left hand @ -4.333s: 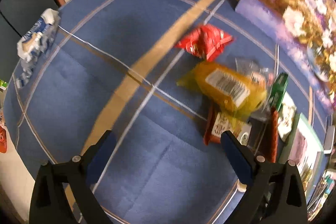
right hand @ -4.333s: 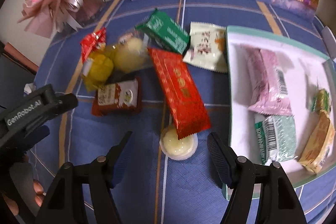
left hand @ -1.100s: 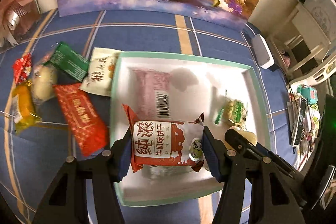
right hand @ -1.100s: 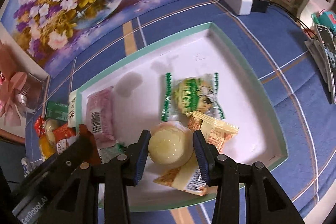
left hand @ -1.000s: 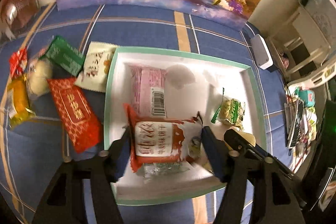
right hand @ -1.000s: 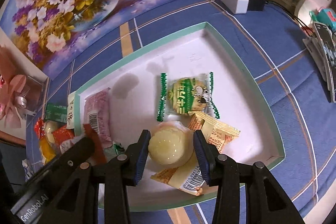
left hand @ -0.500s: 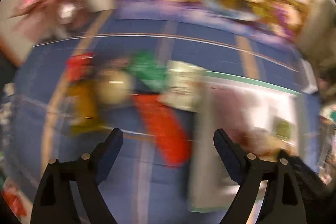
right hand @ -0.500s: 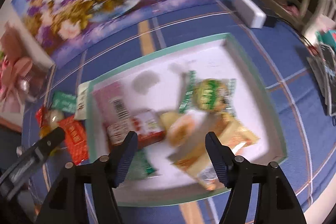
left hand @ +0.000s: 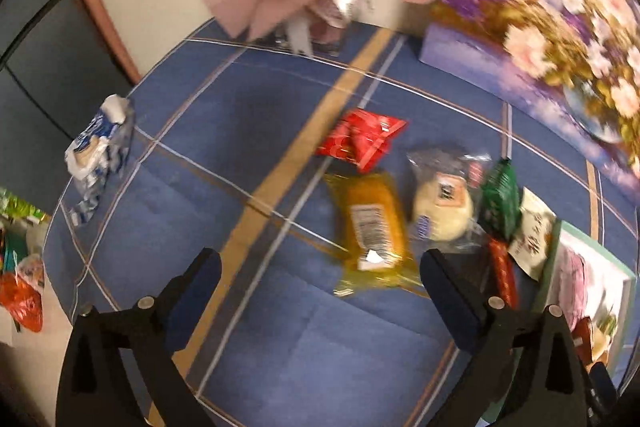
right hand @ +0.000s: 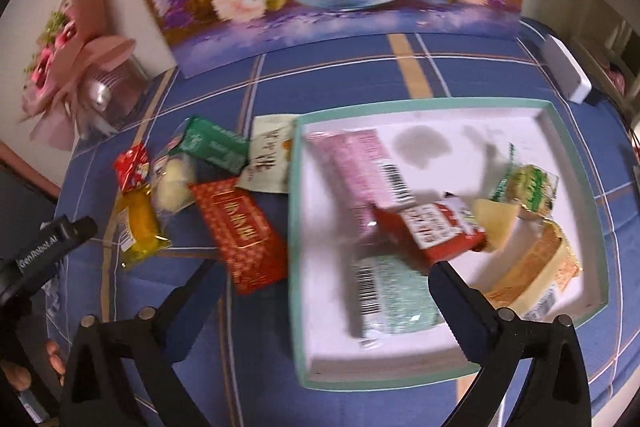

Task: Organize snacks
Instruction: 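Withdraw both grippers from the tray back toward the yellow bread bag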

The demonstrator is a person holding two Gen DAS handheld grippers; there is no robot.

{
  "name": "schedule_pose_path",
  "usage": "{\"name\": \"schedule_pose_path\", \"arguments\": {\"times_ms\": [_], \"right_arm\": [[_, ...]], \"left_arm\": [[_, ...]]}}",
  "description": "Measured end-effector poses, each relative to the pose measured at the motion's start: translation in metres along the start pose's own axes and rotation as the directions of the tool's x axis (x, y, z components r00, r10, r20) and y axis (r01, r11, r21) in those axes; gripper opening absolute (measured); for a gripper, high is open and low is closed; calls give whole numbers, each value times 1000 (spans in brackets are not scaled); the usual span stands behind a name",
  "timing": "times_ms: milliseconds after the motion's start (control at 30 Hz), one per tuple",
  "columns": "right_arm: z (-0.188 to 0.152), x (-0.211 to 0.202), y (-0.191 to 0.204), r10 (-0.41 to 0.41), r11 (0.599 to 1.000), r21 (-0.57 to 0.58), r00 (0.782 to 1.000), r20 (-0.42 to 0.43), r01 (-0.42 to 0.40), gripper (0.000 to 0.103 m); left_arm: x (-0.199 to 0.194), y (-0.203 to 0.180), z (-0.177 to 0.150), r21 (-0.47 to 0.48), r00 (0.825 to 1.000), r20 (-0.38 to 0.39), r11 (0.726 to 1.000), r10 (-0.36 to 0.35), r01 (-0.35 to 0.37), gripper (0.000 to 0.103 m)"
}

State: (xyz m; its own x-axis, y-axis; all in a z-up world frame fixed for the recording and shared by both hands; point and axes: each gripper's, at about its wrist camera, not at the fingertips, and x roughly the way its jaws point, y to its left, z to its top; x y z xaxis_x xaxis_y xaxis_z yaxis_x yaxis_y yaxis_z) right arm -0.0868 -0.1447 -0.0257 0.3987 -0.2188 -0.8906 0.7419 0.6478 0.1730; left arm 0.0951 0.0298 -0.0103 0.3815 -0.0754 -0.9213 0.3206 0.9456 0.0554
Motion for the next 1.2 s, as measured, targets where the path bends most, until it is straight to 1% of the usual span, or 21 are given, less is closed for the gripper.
{"name": "schedule_pose_path", "arguments": {"times_ms": [100, 200, 333, 467, 667, 867, 967, 1200], "right_arm": [[-2, 4, 16, 15, 1000, -21, 1000, -10, -16, 103], [-5, 11, 29, 21, 998, -57, 999, -28, -23, 103], [-7, 12, 35, 33, 997, -75, 999, -20, -34, 103], [-7, 11, 36, 21, 997, -80, 1000, -3, -21, 103], [-8, 14, 39, -2, 994, -105, 1000, -16, 1, 103], [-8, 13, 39, -26, 994, -103, 1000, -15, 24, 103], [-5, 10, 38, -41, 994, -103, 999, -6, 41, 103], [6, 1, 46, -50, 993, -111, 999, 21, 52, 103]], "left_arm": [[3, 8, 3, -20, 1000, -2, 1000, 1, -1, 100], [7, 11, 2, -19, 1000, -19, 1000, 0, 0, 100], [13, 10, 3, -21, 999, -36, 1000, -16, 15, 100], [14, 5, 1, -4, 999, -45, 1000, -26, 26, 100], [18, 0, 1, 9, 997, -60, 999, -40, 40, 100], [23, -5, 2, 11, 996, -71, 999, -46, 47, 100], [27, -7, 3, 15, 996, -78, 999, -51, 52, 100], [30, -15, 5, 26, 994, -83, 997, -70, 73, 100]]}}
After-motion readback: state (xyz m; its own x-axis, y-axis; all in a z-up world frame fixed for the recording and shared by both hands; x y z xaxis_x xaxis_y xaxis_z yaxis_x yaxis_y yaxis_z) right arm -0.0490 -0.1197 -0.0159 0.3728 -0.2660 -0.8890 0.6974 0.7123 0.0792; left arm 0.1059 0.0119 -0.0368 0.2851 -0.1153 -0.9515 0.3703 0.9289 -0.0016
